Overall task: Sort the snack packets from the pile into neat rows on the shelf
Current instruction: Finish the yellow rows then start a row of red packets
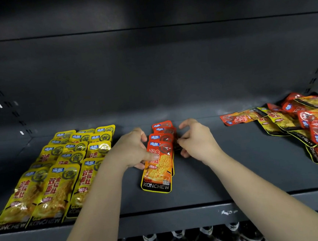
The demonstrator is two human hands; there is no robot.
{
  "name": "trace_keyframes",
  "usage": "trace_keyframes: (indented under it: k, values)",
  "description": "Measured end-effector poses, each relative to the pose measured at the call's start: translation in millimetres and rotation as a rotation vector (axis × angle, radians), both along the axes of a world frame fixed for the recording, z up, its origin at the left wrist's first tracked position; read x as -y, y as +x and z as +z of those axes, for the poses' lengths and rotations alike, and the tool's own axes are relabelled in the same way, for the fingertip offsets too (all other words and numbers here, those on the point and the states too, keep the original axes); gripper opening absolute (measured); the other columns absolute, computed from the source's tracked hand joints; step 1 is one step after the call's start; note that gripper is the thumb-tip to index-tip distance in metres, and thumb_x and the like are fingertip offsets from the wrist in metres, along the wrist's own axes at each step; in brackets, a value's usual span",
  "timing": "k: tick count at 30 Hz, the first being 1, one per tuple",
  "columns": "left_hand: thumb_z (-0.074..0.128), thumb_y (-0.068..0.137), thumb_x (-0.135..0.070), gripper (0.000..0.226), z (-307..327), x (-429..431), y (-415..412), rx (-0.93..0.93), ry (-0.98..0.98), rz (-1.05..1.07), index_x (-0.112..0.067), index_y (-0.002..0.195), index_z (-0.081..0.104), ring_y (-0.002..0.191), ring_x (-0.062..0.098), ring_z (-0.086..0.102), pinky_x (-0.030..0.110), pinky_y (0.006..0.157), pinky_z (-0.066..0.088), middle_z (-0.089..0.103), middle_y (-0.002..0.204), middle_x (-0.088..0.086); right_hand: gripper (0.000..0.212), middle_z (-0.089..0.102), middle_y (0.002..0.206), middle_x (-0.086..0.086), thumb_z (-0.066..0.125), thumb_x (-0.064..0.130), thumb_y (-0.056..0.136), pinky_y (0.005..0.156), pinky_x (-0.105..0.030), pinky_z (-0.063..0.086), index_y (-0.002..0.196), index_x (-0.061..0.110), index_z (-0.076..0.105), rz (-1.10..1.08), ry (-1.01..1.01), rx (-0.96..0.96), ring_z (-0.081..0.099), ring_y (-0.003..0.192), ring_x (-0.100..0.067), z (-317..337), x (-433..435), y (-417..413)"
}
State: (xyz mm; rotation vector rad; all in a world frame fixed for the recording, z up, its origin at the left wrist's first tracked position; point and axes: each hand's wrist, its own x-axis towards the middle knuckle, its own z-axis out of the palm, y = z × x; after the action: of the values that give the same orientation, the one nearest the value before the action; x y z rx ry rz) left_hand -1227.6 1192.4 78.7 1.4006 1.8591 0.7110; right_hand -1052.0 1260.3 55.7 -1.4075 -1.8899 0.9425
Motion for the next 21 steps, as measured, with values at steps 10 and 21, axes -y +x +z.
trace_keyframes:
  k: [10,21]
  values:
    - [0.084,0.069,-0.036,0.064,0.1,1.3,-3.8,-0.172,0.029,0.020,-0.016,0.120,0.051,0.094,0.018,0.063,0.040,0.083,0.056,0.063,0.107,0.000,0.034,0.062,0.072,-0.001,0.046,-0.006,0.085,0.064,-0.036,0.058,0.109,0.018,0.049,-0.035,0.008,-0.077,0.064,0.063,-0.021,24.5,-32.3,14.0]
    - [0.078,0.079,-0.016,0.025,-6.5,-6.0,9.7,0.103,0.031,-0.026,-0.026,0.085,0.056,0.075,0.008,0.065,0.029,0.064,0.057,0.065,0.085,-0.010,0.036,0.058,0.090,-0.013,0.049,-0.010,0.088,0.059,-0.030,0.057,0.117,0.010,0.043,0.037,-0.294,-0.289,0.064,0.072,-0.021,5.1,-37.9,1.7]
